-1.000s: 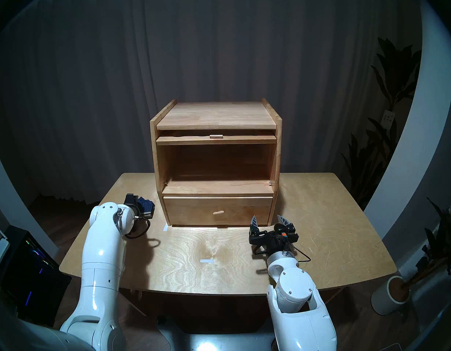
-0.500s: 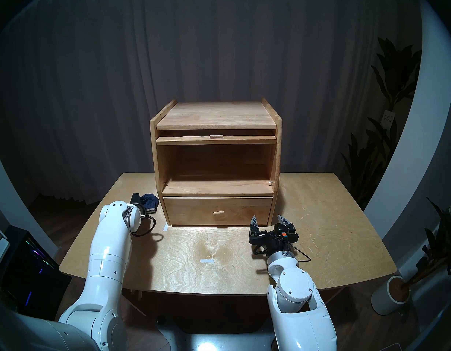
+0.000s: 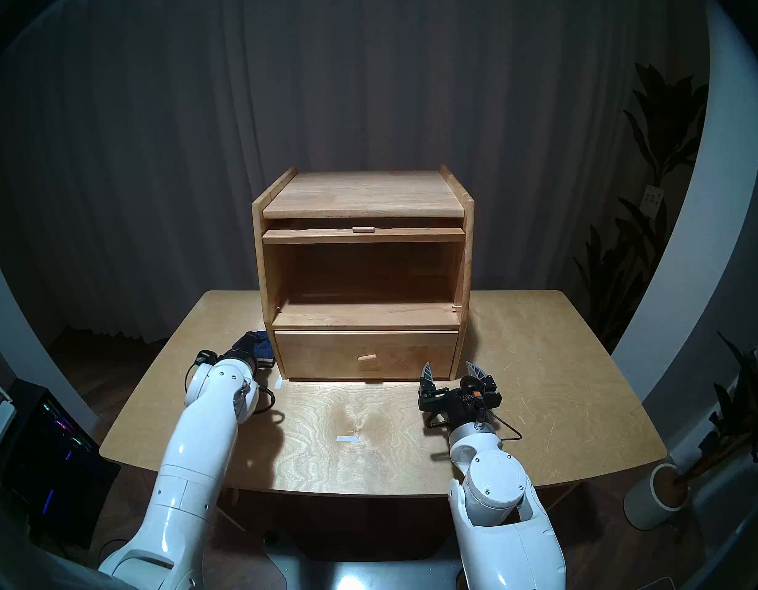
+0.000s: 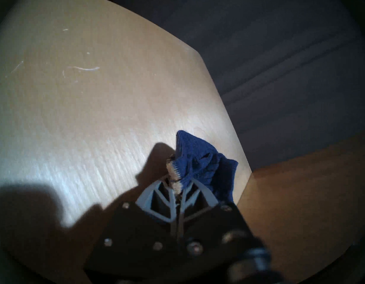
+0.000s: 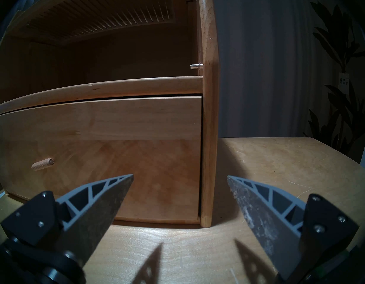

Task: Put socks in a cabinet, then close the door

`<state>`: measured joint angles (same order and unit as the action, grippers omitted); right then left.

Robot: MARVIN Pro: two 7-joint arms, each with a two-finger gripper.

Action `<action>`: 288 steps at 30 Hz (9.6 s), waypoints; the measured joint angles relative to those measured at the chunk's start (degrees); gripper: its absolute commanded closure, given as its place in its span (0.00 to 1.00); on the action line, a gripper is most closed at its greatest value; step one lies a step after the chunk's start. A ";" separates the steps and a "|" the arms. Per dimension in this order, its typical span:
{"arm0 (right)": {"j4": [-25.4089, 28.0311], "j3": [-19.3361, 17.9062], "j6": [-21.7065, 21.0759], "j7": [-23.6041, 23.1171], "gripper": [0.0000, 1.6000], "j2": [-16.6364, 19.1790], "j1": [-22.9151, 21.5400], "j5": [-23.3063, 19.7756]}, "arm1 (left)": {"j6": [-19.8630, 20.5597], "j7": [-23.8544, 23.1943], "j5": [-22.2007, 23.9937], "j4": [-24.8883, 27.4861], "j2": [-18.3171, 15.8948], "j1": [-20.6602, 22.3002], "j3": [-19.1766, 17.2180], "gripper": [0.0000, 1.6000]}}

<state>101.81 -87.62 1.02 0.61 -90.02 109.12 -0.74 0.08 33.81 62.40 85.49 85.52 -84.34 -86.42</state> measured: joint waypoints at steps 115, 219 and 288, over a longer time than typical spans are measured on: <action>-0.02 0.08 0.01 0.01 0.00 0.13 -0.16 -0.19 | 14.59 -26.05 -72.02 6.30 8.58 6.78 13.25 1.00; -0.36 0.15 0.02 0.06 0.00 0.23 -0.29 -0.41 | -2.21 -10.29 -68.39 32.47 -16.84 -25.37 10.90 0.00; 26.62 13.08 -14.78 4.81 0.00 16.78 -6.40 55.92 | -9.73 -21.07 -45.87 35.40 -27.05 -39.02 -1.89 0.00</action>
<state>128.43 -74.54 -13.76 5.41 -73.24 102.72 55.18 -9.64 12.74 16.53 120.90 58.46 -123.36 -88.31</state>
